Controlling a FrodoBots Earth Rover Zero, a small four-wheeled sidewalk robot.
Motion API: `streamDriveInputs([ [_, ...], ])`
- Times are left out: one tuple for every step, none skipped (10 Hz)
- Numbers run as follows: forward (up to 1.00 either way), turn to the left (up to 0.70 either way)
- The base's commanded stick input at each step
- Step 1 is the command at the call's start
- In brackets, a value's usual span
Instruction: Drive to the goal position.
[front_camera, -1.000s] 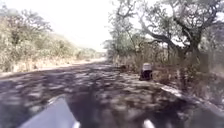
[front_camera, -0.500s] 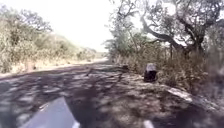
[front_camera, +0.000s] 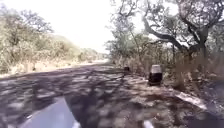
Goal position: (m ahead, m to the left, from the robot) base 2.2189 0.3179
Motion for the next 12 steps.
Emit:
streamDriveInputs([
  [0.5,0.0],
  [0.5,0.0],
  [0.5,0.0],
  [0.5,0.0],
  [0.5,0.0],
  [0.5,0.0],
  [0.5,0.0],
  [0.5,0.0],
  [0.5,0.0],
  [0.5,0.0],
  [0.5,0.0],
  [0.5,0.0],
])
